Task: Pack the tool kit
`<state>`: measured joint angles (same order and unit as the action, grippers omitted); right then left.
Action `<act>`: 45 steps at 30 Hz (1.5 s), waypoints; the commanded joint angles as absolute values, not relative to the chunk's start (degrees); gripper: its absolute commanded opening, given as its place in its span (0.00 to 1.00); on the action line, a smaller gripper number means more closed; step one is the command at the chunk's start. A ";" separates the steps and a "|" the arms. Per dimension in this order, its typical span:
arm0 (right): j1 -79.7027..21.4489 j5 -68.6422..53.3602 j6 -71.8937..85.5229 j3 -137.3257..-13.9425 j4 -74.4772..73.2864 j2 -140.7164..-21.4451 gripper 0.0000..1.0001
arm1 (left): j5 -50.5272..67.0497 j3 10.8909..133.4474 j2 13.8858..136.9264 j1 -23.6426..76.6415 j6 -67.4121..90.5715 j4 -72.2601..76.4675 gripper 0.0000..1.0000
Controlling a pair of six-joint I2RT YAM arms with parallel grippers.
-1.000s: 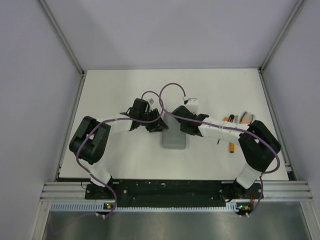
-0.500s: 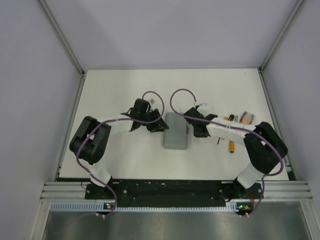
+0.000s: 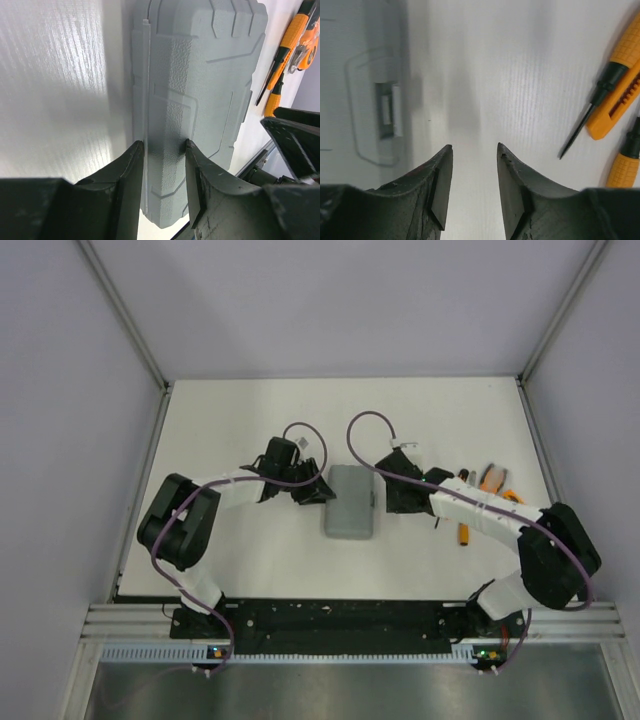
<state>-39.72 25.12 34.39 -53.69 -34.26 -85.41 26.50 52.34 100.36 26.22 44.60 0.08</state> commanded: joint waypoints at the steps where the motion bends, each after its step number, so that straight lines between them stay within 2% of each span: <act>1: -39.38 14.88 32.78 -52.04 -23.58 -79.46 0.44 | 18.90 50.45 101.25 25.49 39.29 -11.42 0.27; 6: -38.67 9.14 34.27 -49.57 -15.03 -80.67 0.46 | 19.42 51.33 101.34 25.58 39.02 -11.95 0.33; 18: -34.89 6.77 35.07 -48.96 -10.46 -86.74 0.30 | 19.34 51.42 101.51 25.66 38.85 -12.83 0.34; 24: -34.54 5.80 35.07 -47.72 -9.05 -87.71 0.25 | 19.34 51.33 101.34 25.66 39.02 -13.01 0.34; 28: -34.45 6.94 34.72 -47.99 -9.93 -87.28 0.28 | 19.07 51.59 101.42 25.58 38.94 -13.36 0.34; 32: -34.45 6.15 34.01 -47.99 -9.75 -85.08 0.44 | 19.07 51.77 101.34 25.66 39.02 -13.45 0.34; 36: -34.54 5.71 33.84 -48.25 -9.49 -84.64 0.46 | 19.07 51.77 101.42 25.66 39.02 -13.45 0.34; 39: -34.54 5.89 34.01 -48.43 -9.67 -86.74 0.42 | 19.07 51.77 101.51 25.66 39.02 -13.45 0.34; 43: -34.45 6.24 34.98 -48.34 -9.75 -89.12 0.28 | 19.16 51.68 101.60 25.58 38.85 -13.45 0.34; 45: -34.45 6.94 35.33 -48.08 -10.28 -89.12 0.24 | 19.16 51.59 101.43 25.66 38.85 -13.53 0.34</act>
<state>-34.68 5.91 34.72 -48.01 -10.28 -88.09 26.17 53.56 99.77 25.96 42.68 -3.79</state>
